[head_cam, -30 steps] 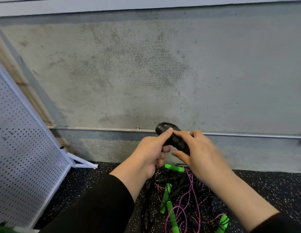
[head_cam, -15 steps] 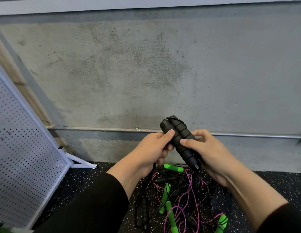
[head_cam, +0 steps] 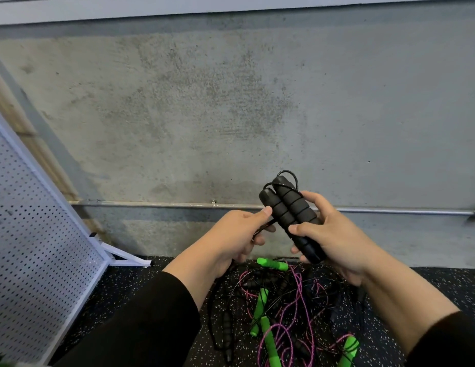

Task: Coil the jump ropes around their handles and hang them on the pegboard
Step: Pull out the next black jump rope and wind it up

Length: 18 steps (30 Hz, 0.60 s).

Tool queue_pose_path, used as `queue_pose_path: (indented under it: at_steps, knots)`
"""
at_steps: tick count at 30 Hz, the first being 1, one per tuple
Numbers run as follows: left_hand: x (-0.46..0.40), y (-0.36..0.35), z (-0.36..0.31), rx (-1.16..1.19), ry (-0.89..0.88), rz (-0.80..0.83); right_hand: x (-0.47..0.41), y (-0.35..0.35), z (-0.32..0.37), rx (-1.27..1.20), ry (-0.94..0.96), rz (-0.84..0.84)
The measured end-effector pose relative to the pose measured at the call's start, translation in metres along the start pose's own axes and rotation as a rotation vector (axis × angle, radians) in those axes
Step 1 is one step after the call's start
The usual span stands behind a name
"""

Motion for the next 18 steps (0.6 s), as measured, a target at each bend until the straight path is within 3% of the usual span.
queue_pose_path:
  at_steps: [6,12,15,18]
  knots:
    - [0.001,-0.003,0.004,0.178,0.187,0.112,-0.001,0.005,-0.001,0.446,0.209,-0.066]
    - [0.003,-0.008,-0.001,0.347,0.2,0.108,0.009,-0.012,0.003,1.004,0.446,-0.203]
    - [0.0,-0.008,0.002,0.405,0.204,0.064,0.014,-0.024,0.006,1.125,0.486,-0.189]
    - [-0.004,-0.009,0.006,0.463,0.181,-0.021,0.01,-0.024,0.004,1.096,0.482,-0.177]
Point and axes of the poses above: each hand's wrist, its own x-axis away from the middle knuckle, its own y-axis out of the back of the hand, z = x × y, the point moved 3 cm from there along -x, towards the middle knuckle, and after that the axes turned 4 degrees about -z, right-handed, at the moved point
